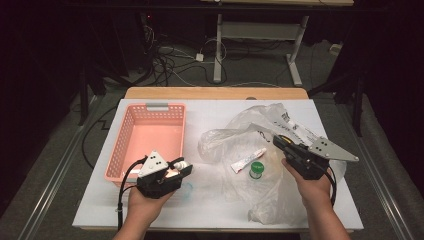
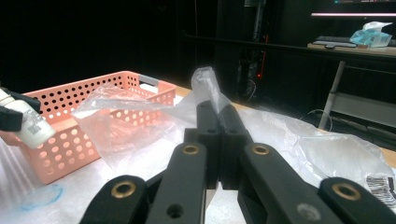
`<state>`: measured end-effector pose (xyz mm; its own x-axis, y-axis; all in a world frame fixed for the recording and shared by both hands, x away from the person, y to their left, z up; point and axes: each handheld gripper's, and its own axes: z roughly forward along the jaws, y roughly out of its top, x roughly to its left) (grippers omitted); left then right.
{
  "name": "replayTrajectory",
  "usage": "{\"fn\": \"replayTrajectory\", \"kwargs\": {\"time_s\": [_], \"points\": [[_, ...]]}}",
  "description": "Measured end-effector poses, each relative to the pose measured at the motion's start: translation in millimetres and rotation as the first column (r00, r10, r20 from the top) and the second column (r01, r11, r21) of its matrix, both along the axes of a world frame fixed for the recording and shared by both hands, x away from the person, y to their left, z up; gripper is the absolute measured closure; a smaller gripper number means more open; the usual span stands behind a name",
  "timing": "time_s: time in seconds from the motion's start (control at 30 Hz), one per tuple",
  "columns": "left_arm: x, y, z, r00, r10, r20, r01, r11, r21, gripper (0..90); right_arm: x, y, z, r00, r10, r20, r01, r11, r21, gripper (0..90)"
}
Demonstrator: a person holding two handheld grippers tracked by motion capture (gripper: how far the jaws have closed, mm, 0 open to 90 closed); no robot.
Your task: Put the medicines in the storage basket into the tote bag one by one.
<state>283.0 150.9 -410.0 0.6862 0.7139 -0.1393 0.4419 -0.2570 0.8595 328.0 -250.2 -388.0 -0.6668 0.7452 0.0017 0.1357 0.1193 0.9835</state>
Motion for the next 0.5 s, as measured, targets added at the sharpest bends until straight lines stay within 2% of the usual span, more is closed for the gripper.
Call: {"fn": "replayTrajectory", "kwargs": {"time_s": [0.07, 0.13, 0.27, 0.5], "points": [[3.2, -8.9, 0.0, 0.9998, -0.018, -0.009, 0.018, 0.9998, -0.009, 58.1, 0.0, -0.1, -0.3, 1.0000, -0.003, -0.002, 0.003, 1.0000, 0.000, 90.0], [7.2, -22.4, 0.5, 0.9992, -0.040, -0.003, 0.040, 0.9991, 0.015, 58.1, 0.3, -0.1, -0.6, 1.0000, -0.004, -0.003, 0.004, 1.0000, 0.000, 90.0], [15.6, -43.7, 0.7, 0.9980, -0.063, 0.000, 0.063, 0.9980, 0.013, 58.0, 0.3, 0.1, -0.9, 1.0000, -0.002, -0.003, 0.002, 1.0000, 0.000, 90.0], [32.4, -82.7, -6.9, 0.9978, -0.063, 0.022, 0.062, 0.9967, 0.052, 57.9, 1.8, 1.1, -3.0, 1.0000, -0.004, -0.005, 0.004, 1.0000, -0.004, 90.0]]}}
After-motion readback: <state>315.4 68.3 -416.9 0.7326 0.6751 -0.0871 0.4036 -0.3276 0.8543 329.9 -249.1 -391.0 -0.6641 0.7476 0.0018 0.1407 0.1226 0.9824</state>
